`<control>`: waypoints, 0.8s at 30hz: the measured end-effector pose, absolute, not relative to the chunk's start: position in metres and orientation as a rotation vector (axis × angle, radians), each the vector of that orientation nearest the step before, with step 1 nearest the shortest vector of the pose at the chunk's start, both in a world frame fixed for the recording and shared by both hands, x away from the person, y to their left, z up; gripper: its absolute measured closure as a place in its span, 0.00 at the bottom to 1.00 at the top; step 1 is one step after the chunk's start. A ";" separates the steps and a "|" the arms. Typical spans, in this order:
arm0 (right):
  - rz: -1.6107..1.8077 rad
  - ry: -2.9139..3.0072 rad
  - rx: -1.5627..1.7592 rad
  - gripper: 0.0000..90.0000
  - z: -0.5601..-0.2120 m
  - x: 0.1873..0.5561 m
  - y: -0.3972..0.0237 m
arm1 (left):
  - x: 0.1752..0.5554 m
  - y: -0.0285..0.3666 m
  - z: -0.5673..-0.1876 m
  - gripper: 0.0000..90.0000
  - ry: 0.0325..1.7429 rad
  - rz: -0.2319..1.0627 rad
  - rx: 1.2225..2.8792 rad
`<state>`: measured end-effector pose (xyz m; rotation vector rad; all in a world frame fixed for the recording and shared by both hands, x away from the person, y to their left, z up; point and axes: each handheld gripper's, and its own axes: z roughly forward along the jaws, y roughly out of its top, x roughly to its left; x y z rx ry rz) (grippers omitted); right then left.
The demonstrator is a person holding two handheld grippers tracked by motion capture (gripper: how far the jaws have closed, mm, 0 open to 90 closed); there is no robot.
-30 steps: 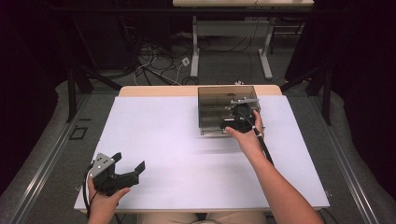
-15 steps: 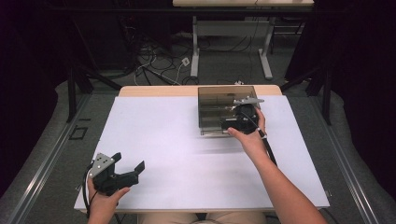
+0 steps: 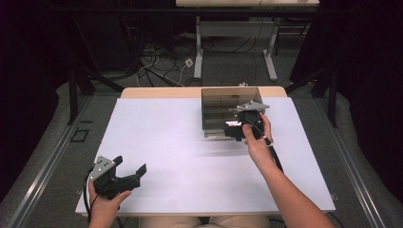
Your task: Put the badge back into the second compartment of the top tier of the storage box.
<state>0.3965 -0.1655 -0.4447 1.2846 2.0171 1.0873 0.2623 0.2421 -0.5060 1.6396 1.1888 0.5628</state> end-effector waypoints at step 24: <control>1.151 1.972 1.206 0.18 -0.441 0.339 -0.216 | 0.261 0.239 -0.506 0.04 1.182 0.582 1.659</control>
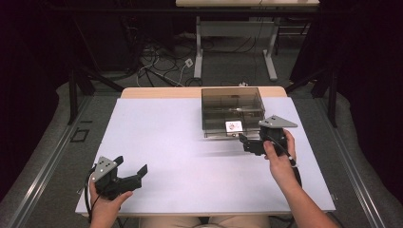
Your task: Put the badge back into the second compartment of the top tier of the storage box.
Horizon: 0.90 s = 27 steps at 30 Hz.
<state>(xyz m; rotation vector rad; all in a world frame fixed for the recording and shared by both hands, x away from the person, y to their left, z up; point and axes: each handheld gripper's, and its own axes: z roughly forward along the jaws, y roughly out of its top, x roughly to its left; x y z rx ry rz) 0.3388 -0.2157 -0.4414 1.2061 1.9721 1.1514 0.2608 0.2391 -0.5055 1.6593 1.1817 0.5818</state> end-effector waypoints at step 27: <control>1.094 1.965 1.273 0.18 -0.478 0.294 -0.264 | 0.261 0.243 -0.505 0.04 1.204 0.592 1.629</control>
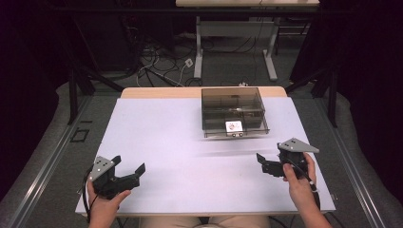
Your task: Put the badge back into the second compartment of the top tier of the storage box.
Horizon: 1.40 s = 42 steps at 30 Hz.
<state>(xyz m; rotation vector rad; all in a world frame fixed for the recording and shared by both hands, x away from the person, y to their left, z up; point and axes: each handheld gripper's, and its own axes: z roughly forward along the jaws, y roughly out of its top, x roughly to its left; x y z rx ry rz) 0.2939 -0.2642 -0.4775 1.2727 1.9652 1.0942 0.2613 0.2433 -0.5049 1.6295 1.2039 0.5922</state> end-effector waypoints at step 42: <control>1.076 1.869 1.499 0.18 -0.542 0.299 -0.305 | 0.265 0.243 -0.507 0.04 1.205 0.585 1.640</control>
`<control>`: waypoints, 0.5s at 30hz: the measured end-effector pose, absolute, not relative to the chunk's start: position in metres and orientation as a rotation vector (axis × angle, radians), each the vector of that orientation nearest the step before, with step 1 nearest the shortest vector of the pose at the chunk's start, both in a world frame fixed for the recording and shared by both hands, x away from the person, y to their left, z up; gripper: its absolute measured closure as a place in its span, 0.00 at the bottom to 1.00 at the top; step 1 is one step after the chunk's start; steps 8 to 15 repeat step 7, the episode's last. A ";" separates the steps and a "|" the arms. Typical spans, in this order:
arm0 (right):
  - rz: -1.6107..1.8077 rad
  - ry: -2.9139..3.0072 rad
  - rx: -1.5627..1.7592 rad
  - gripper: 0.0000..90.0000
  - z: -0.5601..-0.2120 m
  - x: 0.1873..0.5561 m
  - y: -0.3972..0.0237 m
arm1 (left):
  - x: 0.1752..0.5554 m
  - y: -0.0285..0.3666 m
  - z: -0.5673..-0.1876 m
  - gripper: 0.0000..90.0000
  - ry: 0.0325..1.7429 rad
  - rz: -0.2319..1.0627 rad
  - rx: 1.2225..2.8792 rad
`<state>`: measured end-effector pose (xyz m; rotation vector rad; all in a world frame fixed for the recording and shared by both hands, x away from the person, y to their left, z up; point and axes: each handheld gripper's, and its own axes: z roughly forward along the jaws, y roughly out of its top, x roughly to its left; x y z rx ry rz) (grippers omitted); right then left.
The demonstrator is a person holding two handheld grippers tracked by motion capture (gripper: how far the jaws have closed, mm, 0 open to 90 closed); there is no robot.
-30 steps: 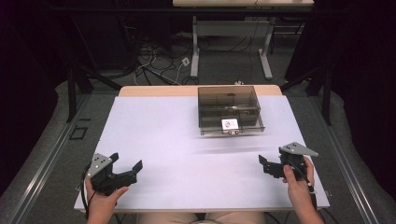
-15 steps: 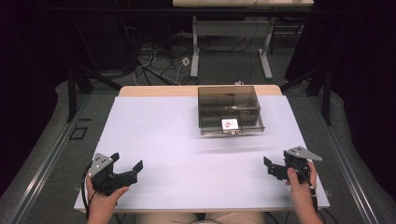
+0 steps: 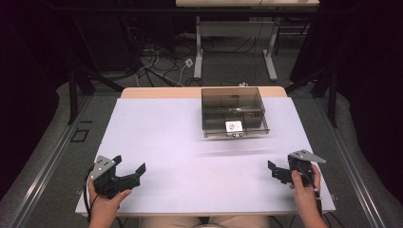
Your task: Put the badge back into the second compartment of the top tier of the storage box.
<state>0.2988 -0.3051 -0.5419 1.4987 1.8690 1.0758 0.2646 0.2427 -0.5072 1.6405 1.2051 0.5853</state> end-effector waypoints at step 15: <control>1.082 1.879 1.500 0.18 -0.543 0.299 -0.304 | 0.267 0.242 -0.508 0.04 1.202 0.591 1.651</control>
